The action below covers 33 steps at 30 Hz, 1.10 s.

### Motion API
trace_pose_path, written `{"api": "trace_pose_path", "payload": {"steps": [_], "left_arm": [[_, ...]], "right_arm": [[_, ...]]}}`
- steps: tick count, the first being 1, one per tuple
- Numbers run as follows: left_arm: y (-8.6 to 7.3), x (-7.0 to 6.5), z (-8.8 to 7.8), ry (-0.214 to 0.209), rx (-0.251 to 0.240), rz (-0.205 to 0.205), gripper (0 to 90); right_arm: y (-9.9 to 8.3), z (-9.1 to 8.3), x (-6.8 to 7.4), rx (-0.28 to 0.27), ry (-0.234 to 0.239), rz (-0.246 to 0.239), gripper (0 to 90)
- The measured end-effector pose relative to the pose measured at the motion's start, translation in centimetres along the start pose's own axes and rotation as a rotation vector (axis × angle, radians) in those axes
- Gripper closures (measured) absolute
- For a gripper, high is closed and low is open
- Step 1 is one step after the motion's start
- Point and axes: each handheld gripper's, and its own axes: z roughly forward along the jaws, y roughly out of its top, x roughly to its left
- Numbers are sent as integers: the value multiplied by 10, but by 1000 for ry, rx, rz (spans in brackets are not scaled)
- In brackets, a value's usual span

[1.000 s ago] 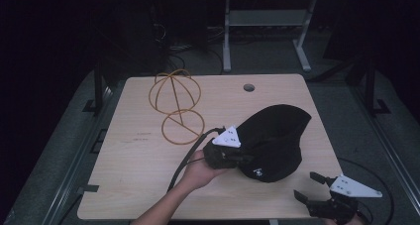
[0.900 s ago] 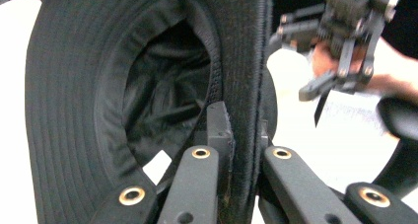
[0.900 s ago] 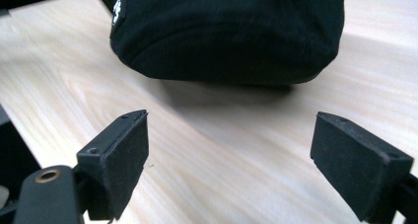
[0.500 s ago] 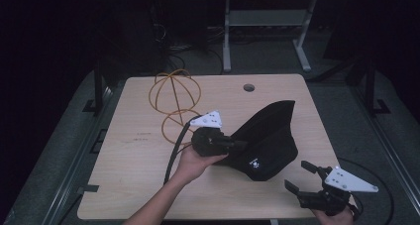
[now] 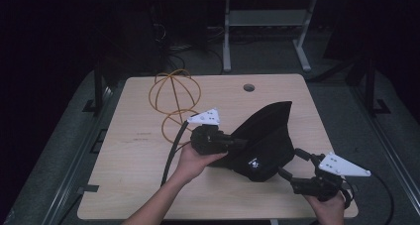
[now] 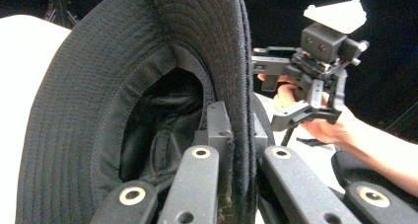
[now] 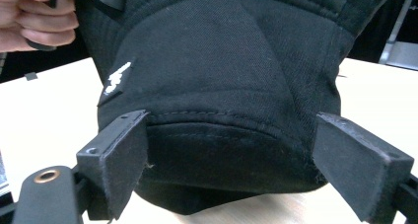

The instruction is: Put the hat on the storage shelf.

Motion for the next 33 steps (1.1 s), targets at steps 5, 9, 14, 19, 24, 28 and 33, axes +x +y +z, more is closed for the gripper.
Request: {"api": "trace_pose_path", "payload": {"steps": [5,9,14,19,24,28,33], "left_arm": [[-1,0,2,-10,-4,3,875],[-2,0,5,-19,0,3,875],[-1,-1,7,-26,0,6,875],[-3,1,6,-31,-4,-2,875],[-2,0,6,-32,-1,2,875],[-5,2,2,-16,4,9,875],[-6,1,-3,19,18,33,868]], "right_arm": [[-2,8,-1,-9,26,16,136],[-4,12,-3,-6,22,17,166],[-6,19,0,6,8,-21,360],[-7,22,1,32,-36,-56,580],[-7,29,2,42,-48,-74,728],[-6,30,2,37,-43,-87,807],[-5,28,6,32,-37,-92,835]]}}
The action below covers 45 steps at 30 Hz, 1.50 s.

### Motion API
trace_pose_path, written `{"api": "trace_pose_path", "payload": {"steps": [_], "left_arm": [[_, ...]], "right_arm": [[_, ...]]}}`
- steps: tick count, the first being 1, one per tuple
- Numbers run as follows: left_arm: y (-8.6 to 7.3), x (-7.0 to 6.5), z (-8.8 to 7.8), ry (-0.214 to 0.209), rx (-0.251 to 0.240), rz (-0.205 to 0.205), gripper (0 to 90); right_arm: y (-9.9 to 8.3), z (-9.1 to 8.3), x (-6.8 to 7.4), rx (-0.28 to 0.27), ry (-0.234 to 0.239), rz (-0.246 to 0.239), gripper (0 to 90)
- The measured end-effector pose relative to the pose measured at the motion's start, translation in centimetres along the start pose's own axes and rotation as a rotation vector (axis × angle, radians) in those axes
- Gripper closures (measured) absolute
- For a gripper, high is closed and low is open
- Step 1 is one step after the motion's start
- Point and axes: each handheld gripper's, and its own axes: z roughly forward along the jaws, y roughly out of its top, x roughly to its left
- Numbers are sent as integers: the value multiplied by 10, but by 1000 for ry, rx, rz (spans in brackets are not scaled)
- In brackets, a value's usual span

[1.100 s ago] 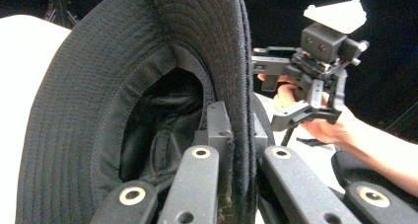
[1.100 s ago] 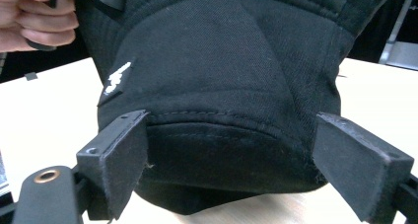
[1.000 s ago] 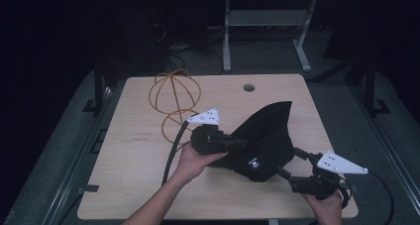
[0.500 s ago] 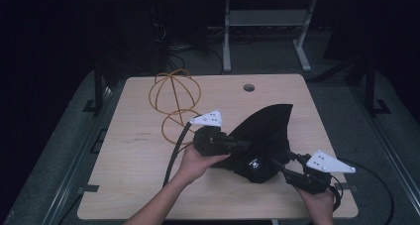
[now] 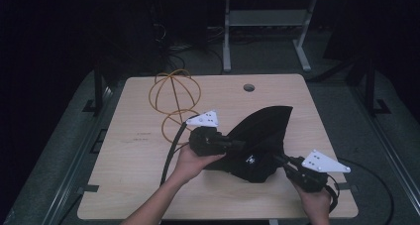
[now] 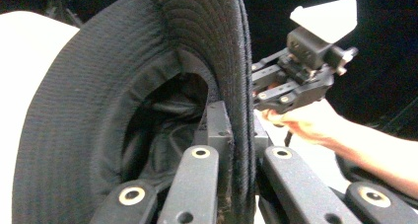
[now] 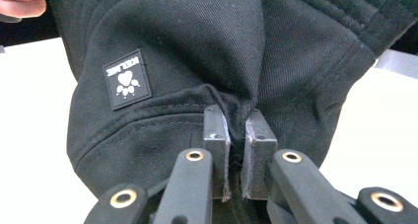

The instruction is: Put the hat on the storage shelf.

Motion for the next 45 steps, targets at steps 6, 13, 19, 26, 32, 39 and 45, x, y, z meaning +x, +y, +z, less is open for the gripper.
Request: {"api": "trace_pose_path", "payload": {"steps": [6,13,19,26,32,39,45], "left_arm": [[2,-5,-9,60,19,36,768],[0,-14,-25,153,71,100,648],[-7,-21,-38,221,110,152,580],[-19,-24,-53,237,101,143,517],[-30,-22,-62,260,103,131,510],[-40,-21,-70,268,106,129,509],[-49,-20,-74,276,110,116,503]], "right_arm": [[3,-5,0,-14,-3,-8,842],[5,-12,-2,-27,-1,9,845],[13,-20,-6,-42,0,16,847],[30,-28,-9,-23,5,11,849],[40,-28,-14,-11,26,41,850],[46,-27,-17,-12,33,62,852],[55,-25,-20,2,37,55,852]]}}
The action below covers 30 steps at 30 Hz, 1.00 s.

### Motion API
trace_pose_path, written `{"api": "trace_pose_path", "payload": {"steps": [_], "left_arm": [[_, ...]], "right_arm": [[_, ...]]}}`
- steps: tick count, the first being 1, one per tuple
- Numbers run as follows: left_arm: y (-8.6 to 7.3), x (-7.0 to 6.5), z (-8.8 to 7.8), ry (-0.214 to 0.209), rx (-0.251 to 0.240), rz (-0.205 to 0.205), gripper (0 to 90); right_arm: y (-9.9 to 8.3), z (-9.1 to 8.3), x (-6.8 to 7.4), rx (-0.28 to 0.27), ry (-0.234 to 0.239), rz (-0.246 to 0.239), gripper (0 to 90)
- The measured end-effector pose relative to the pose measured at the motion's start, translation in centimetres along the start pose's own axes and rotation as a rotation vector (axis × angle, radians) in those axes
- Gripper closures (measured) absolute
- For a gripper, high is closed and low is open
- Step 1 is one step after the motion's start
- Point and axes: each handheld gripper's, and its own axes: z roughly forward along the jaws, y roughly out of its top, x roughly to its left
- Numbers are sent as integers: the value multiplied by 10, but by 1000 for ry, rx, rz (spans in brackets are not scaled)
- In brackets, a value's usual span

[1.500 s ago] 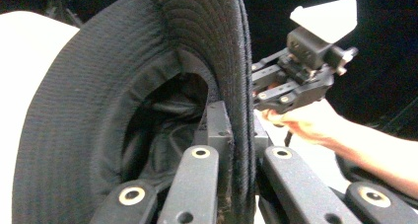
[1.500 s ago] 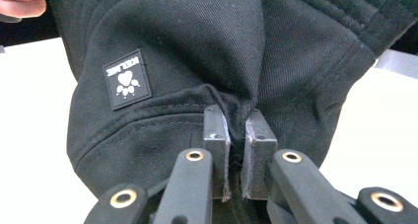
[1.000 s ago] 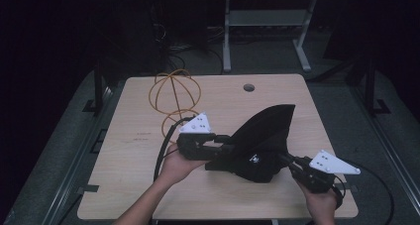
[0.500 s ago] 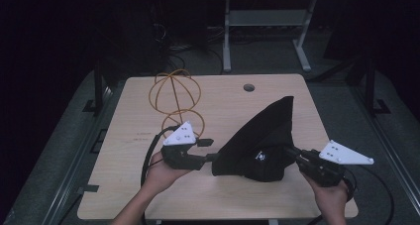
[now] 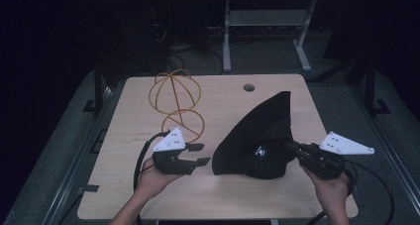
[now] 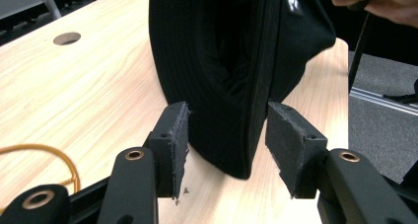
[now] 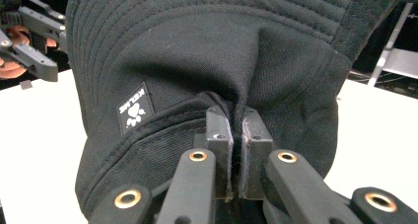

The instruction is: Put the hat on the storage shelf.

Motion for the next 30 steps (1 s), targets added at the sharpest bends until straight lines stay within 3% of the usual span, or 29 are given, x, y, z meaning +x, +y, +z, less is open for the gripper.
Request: {"api": "trace_pose_path", "payload": {"steps": [9,21,26,27,30], "left_arm": [[-18,2,0,19,13,-9,497],[-44,11,-2,28,16,-53,484],[-47,11,-2,36,23,-43,476],[-48,12,-3,40,35,-26,473],[-50,12,-3,46,25,-32,467]], "right_arm": [[15,1,-6,6,9,5,855],[39,4,-16,6,22,25,857],[50,5,-17,18,17,15,858],[52,5,-18,16,15,19,858],[59,5,-19,16,17,10,858]]}}
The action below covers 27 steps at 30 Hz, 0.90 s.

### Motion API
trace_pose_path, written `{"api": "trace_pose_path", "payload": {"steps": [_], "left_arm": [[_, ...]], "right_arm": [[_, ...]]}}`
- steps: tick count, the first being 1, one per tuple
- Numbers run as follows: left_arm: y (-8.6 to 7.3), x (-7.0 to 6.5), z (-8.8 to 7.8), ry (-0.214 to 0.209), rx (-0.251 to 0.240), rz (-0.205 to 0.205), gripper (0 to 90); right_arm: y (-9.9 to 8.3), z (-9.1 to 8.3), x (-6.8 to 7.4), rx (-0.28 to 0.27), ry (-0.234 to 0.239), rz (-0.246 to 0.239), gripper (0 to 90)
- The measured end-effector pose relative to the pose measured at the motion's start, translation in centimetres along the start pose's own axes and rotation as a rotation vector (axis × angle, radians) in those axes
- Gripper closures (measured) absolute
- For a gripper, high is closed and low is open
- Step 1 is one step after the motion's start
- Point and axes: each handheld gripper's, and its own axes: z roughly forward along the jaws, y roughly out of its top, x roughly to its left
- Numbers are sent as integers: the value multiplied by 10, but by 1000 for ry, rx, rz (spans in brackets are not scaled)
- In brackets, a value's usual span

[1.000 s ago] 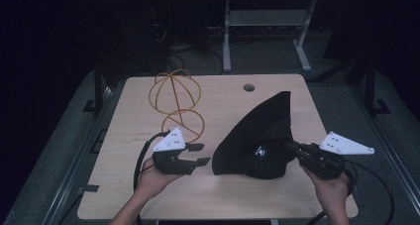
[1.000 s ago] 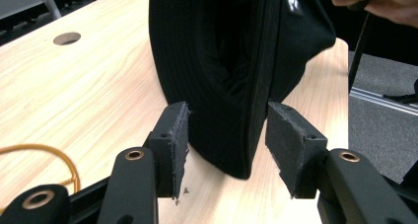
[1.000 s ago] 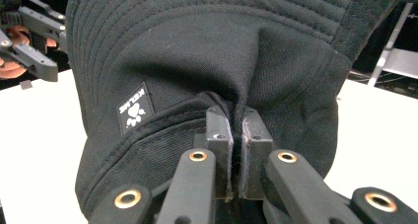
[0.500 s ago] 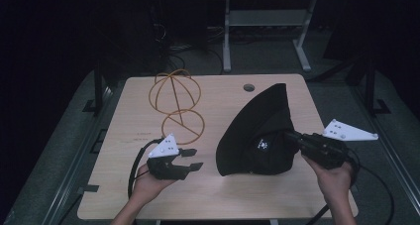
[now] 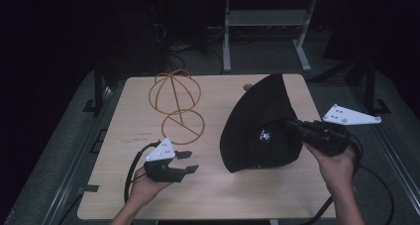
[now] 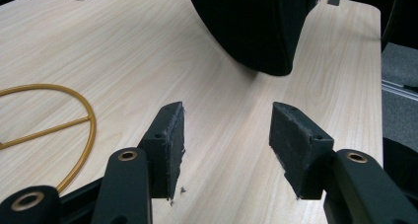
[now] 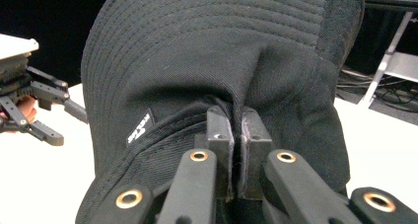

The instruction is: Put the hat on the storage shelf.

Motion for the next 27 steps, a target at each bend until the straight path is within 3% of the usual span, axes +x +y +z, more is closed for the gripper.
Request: {"api": "trace_pose_path", "payload": {"steps": [14,27], "left_arm": [[-6,7,1,1,-16,-7,438],[-8,7,-1,5,-12,14,431]], "right_arm": [[39,9,1,-7,34,-30,858],[77,26,6,-7,75,-55,858]]}}
